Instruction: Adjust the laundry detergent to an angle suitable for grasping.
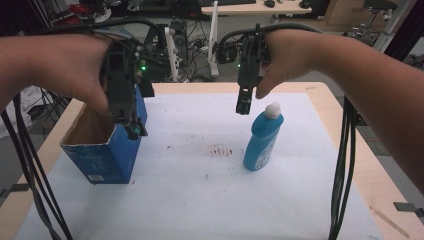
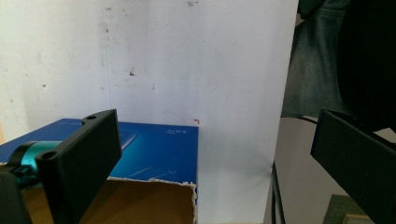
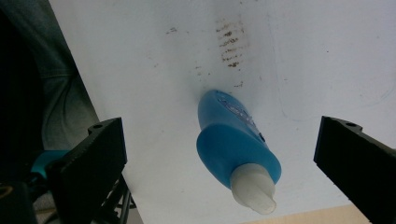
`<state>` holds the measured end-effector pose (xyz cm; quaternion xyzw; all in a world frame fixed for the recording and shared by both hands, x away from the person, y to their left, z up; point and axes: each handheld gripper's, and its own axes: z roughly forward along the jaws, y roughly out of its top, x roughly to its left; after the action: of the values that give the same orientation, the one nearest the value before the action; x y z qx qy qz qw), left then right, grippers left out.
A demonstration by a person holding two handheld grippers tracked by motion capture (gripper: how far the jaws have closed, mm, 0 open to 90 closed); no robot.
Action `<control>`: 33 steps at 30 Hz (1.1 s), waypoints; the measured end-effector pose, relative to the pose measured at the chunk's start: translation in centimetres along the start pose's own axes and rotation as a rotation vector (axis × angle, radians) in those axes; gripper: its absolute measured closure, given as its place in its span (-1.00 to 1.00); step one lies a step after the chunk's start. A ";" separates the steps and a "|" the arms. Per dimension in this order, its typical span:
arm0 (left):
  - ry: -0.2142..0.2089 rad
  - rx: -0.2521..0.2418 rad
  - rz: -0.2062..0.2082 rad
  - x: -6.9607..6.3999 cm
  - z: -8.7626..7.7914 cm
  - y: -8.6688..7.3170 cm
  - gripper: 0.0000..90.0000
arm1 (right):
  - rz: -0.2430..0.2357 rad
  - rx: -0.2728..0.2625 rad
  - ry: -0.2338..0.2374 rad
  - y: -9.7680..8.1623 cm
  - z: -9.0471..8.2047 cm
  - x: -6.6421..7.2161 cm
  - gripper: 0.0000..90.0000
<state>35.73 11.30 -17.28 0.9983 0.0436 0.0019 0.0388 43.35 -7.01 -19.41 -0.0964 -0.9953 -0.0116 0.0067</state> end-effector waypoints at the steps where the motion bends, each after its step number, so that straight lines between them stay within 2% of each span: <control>1: 0.000 -0.003 -0.001 0.0 0.0 0.0 -0.96 | -0.002 0.000 0.000 0.0 -0.1 0.0 -0.97; 8: 0.003 -0.006 0.002 -0.2 -0.2 0.0 -0.96 | 0.011 0.003 -0.006 -0.2 -0.3 0.1 -0.97; 12: 0.003 -0.012 -0.002 -0.2 0.0 -0.2 -0.96 | 0.003 0.007 -0.013 -0.1 -0.2 0.2 -0.97; 17: -0.002 0.005 -0.002 -0.1 0.2 -0.2 -0.96 | -0.004 -0.009 -0.018 -0.3 -0.5 0.4 -0.97; 25: -0.006 0.000 -0.009 -0.3 0.2 -0.2 -0.96 | 0.004 -0.013 -0.023 -0.7 -0.6 0.2 -0.97; 33: -0.007 0.008 -0.007 -0.3 0.2 0.0 -0.96 | 0.028 -0.027 -0.031 -2.4 -1.2 -0.3 -0.97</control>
<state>35.45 11.29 -17.51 0.9983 0.0470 -0.0022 0.0352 43.15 -9.46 -18.30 -0.1106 -0.9935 -0.0234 -0.0099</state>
